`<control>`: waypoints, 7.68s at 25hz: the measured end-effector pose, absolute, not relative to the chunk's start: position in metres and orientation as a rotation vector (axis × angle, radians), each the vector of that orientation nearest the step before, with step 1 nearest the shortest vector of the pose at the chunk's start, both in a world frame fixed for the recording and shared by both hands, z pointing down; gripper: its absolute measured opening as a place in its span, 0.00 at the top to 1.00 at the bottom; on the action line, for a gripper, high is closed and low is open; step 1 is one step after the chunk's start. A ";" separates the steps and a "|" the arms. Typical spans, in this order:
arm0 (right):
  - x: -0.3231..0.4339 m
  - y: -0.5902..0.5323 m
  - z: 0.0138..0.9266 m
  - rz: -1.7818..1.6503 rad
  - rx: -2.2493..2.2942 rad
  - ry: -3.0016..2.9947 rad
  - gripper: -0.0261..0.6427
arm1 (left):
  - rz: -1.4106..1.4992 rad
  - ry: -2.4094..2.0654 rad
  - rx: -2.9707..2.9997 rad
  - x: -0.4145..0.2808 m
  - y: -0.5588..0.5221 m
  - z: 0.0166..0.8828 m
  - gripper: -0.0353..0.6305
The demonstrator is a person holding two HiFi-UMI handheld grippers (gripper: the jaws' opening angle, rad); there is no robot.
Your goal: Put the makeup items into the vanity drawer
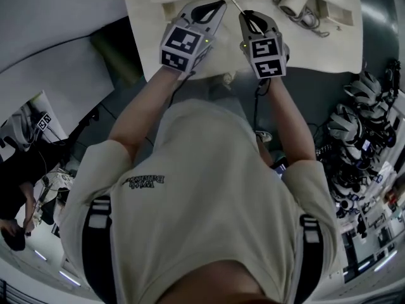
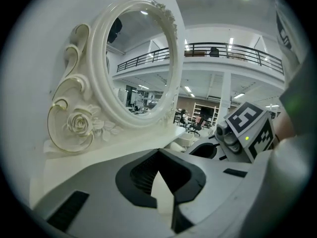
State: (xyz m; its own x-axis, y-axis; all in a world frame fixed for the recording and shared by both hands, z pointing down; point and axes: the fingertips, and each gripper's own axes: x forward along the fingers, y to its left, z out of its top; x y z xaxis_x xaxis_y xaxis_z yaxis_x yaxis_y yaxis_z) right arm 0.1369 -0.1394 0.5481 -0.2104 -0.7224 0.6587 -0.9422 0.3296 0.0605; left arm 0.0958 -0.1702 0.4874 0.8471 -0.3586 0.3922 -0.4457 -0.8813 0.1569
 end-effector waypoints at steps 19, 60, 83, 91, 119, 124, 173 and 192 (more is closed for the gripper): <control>0.142 -0.102 0.301 0.117 1.875 -2.235 0.92 | 0.160 -0.576 3.079 0.091 -0.138 0.301 0.93; 0.129 -0.001 0.241 -0.046 2.032 -2.291 0.92 | -0.021 -0.632 3.220 0.066 -0.047 0.223 0.93; 0.044 -0.125 0.286 -0.029 1.597 -2.507 0.91 | 0.155 -1.048 3.079 -0.010 -0.155 0.274 0.93; 0.022 -0.171 0.345 0.088 1.452 -2.532 0.92 | 0.234 -1.141 2.967 -0.032 -0.194 0.328 0.93; -0.028 -0.224 0.559 0.262 1.006 -2.488 0.91 | 0.451 -1.196 2.707 -0.067 -0.238 0.514 0.93; -0.024 -0.223 0.564 0.307 1.016 -2.486 0.84 | 0.469 -1.182 2.701 -0.066 -0.237 0.519 0.93; 0.082 -0.114 0.229 -0.214 1.825 -2.532 0.95 | -0.076 -0.779 3.167 0.028 -0.151 0.231 0.93; 0.136 -0.017 0.219 -0.177 2.074 -2.410 0.95 | -0.115 -0.476 3.253 0.076 -0.060 0.217 0.93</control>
State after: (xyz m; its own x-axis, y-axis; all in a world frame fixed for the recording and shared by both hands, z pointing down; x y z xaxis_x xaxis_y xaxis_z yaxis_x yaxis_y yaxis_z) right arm 0.1362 -0.0170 0.2194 -0.1508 -0.9830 -0.1049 -0.9877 0.1455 0.0564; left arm 0.0764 -0.0604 0.2173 0.9559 -0.2797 -0.0901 -0.2900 -0.9474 -0.1354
